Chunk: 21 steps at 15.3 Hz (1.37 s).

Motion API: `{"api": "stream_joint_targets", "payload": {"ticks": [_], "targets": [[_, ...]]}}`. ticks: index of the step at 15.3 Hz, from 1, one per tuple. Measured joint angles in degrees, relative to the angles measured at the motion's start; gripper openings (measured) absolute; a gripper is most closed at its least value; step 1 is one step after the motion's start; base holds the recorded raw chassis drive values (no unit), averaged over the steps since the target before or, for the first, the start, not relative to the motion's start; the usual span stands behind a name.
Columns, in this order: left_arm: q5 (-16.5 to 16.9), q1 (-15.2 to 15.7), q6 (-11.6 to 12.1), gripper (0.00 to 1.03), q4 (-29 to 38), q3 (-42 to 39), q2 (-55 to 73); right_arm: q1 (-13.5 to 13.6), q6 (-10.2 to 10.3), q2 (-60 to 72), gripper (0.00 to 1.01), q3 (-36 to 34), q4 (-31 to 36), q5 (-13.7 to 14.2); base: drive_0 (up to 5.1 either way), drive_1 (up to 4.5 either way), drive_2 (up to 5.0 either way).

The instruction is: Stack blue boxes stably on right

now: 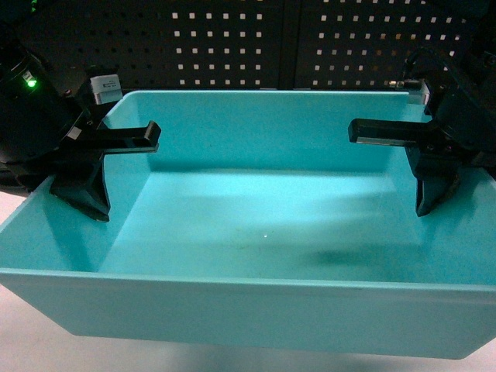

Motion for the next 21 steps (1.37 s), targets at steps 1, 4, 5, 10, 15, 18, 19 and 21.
{"api": "stream_joint_targets", "payload": {"ticks": [1,4,5,10,15,18,19,21], "targets": [[0.0,0.0,0.0,0.02,0.0,0.0,0.0,0.0,0.1,0.0,0.07,0.0,0.0,0.0,0.0,0.00,0.0],[0.0,0.0,0.0,0.02,0.1,-0.3,-0.9,-0.2,1.2,0.0,0.07,0.1,-1.7,-0.7,0.0,0.00,0.0],[0.0,0.0,0.0,0.02,0.2,-0.3,-0.9,-0.3,1.2,0.0,0.07,0.1,-1.8,-0.9,0.0,0.00,0.0],[0.0,0.0,0.0,0.02,0.2,-0.3,-0.9,-0.3,1.2,0.0,0.07,0.1,-1.7,-0.9,0.0,0.00,0.0],[0.0,0.0,0.0,0.02,0.2,-0.3,-0.9,-0.3,1.2,0.0,0.07,0.1,-1.7,-0.9,0.0,0.00,0.0],[0.0,0.0,0.0,0.02,0.2,-0.3,-0.9,-0.3,1.2,0.0,0.07,0.1,-1.8,-0.9,1.5,-1.33,-0.1],[0.0,-0.1,0.0,0.02,0.3,-0.3,-1.0,-0.4,1.3,0.0,0.07,0.1,-1.8,-1.1,4.6,-4.00,-0.4],[0.0,-0.2,0.0,0.02,0.3,-0.3,-1.1,-0.6,1.3,0.0,0.07,0.1,-1.8,-1.2,4.7,-3.93,0.3]]}}
